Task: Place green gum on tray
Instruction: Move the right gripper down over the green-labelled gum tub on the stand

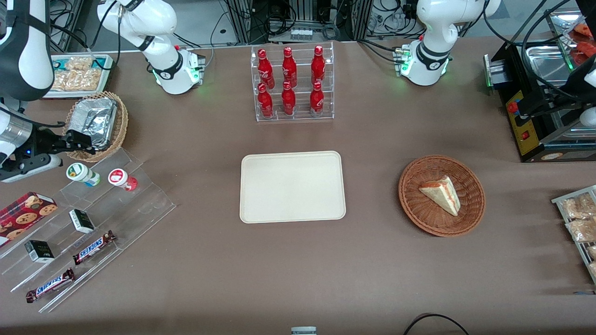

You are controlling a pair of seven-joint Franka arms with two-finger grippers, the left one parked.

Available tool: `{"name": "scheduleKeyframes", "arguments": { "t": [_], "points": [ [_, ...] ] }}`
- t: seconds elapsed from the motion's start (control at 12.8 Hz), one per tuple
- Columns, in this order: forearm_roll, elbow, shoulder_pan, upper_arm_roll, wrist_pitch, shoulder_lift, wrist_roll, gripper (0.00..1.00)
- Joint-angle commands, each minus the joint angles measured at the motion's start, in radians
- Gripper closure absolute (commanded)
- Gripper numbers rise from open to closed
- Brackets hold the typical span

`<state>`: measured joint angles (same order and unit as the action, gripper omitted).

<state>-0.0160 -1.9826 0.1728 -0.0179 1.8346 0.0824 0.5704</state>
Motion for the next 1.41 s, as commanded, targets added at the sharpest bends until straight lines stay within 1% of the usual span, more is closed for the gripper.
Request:
{"name": "scheduleKeyframes", "arguments": {
  "t": [0.0, 0.16, 0.31, 0.47, 0.71, 1.33],
  "points": [
    [0.028, -0.096, 0.028, -0.008, 0.077, 0.054, 0.138, 0.01],
    [0.028, -0.158, 0.046, -0.020, 0.184, 0.054, 0.253, 0.01],
    [0.028, -0.212, 0.047, -0.057, 0.273, 0.047, 0.354, 0.01],
    [0.028, -0.232, 0.047, -0.074, 0.316, 0.027, 0.376, 0.01],
    [0.028, -0.268, 0.047, -0.076, 0.383, 0.008, 0.401, 0.01],
    [0.021, -0.268, 0.065, -0.085, 0.448, -0.049, 0.456, 0.01]
  ]
}}
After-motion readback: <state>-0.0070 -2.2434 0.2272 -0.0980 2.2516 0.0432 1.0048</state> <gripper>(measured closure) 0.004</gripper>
